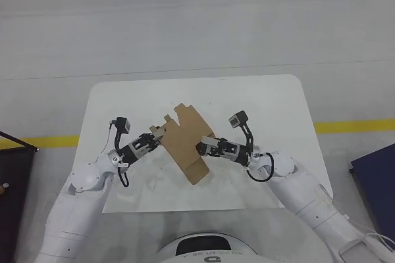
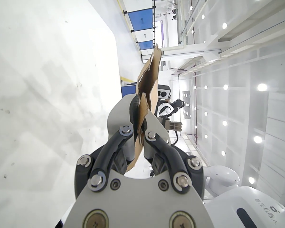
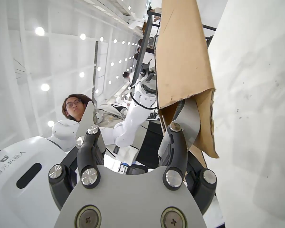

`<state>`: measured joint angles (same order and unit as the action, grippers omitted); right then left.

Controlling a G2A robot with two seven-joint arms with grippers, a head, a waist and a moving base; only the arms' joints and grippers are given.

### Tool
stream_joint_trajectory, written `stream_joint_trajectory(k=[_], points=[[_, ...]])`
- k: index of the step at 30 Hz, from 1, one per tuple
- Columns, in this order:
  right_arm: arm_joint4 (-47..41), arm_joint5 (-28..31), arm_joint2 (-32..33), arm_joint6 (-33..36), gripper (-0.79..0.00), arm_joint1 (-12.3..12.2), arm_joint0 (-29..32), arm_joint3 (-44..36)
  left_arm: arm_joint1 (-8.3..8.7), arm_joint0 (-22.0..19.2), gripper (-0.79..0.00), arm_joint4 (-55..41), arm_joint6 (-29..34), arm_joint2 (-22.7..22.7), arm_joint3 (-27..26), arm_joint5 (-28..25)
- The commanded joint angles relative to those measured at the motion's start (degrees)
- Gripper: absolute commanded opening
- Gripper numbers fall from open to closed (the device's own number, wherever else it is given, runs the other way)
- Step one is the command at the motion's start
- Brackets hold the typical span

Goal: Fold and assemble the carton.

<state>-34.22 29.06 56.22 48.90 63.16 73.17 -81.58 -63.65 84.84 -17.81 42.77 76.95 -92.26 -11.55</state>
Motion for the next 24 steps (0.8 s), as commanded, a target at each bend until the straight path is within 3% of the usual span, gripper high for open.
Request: stream_joint_trajectory(k=[1, 6, 13, 14, 16, 17, 23, 24], points=[[-1.69, -0.18, -0.28, 0.85, -0.219, 0.25, -0.55, 1.08, 0.02, 0.20, -0.785, 0.17, 0.02, -0.08, -0.37, -0.02], [-4.27, 0.10, -1.01, 2.11, -0.249, 0.92, -1.68, 2.87, 0.11, 0.32, -0.785, 1.07, 0.42, -0.31, -0.77, -0.04], [-5.59, 0.40, -2.15, 2.69, -0.431, 1.88, -3.23, 5.27, 0.30, 0.21, -0.785, 3.92, 0.74, -0.67, -0.97, -0.04], [-5.79, 0.47, -2.31, 2.79, -0.474, 2.01, -3.41, 5.60, 0.31, 0.22, -0.785, 4.16, 0.60, -0.68, -0.96, -0.09], [-5.91, 0.68, -2.56, 3.15, -0.708, 2.25, -3.75, 6.23, 0.35, 0.24, -0.785, 4.77, 0.34, -0.69, -0.84, -0.06], [-5.85, 0.73, -2.68, 3.49, -0.785, 2.34, -3.92, 6.50, 0.37, 0.24, -0.785, 4.99, 0.30, -0.71, -0.82, -0.01], [-2.76, 0.71, -3.88, 9.90, -0.785, 2.48, -4.79, 7.07, 0.28, 0.20, -0.785, 2.98, -1.60, -0.41, -0.83, 0.89], [-2.68, 0.76, -3.86, 10.66, -0.785, 2.46, -4.75, 7.04, 0.26, 0.18, -0.736, 2.69, -2.03, -0.33, -0.83, 1.02]])
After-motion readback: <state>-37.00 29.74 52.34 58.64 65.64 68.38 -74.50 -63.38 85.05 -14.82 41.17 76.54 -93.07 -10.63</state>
